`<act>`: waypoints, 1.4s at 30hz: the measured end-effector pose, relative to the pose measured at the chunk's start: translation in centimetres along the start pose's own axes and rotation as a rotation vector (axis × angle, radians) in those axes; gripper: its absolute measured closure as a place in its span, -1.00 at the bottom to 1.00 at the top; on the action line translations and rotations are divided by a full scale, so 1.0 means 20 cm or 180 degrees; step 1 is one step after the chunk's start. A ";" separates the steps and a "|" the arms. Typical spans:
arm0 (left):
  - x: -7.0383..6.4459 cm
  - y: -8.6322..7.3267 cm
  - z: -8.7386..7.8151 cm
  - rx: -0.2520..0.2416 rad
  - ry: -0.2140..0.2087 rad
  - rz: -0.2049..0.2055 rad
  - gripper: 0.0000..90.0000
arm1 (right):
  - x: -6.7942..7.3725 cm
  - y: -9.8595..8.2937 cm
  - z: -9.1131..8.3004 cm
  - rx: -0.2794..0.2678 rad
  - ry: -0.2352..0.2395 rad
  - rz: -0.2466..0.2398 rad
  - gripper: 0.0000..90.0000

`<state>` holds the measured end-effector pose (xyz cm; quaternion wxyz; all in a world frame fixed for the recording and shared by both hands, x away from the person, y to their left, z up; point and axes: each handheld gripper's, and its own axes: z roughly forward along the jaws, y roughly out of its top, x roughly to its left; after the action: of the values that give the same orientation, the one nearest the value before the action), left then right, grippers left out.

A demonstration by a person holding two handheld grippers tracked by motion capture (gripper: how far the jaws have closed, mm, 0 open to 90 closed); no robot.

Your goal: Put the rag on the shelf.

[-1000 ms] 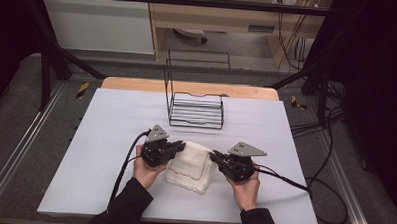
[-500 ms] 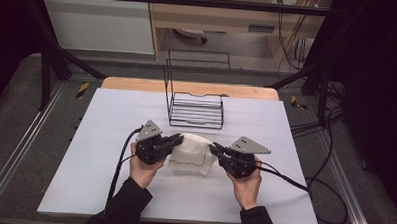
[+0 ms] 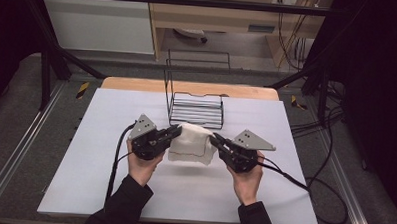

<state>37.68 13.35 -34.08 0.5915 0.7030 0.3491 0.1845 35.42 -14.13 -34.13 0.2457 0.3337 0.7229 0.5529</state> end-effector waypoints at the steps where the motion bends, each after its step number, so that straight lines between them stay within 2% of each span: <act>1: 0.00 0.01 0.00 -0.0020 0.0002 0.0004 0.85 | 0.00 0.01 0.00 -0.0020 -0.0008 -0.0005 0.85; 6: -0.01 0.04 -0.01 -0.0136 0.0013 -0.0017 0.85 | 0.00 0.05 -0.01 -0.0133 -0.0029 -0.0006 0.85; 15: -0.02 0.10 -0.02 -0.0318 0.0049 0.0032 0.85 | 0.00 0.12 -0.02 -0.0334 -0.0077 0.0004 0.85; 23: -0.02 0.15 -0.03 -0.0389 0.0058 0.0071 0.85 | 0.00 0.16 -0.03 -0.0436 -0.0091 0.0015 0.85; 42: 0.00 0.29 -0.03 -0.0599 0.0109 0.0060 0.85 | -0.01 0.30 0.00 -0.0677 -0.0161 -0.0014 0.85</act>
<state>38.86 13.47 -28.44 0.6471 0.6442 0.3338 0.2341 36.89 -13.35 -28.30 0.2991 0.3181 0.6543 0.6174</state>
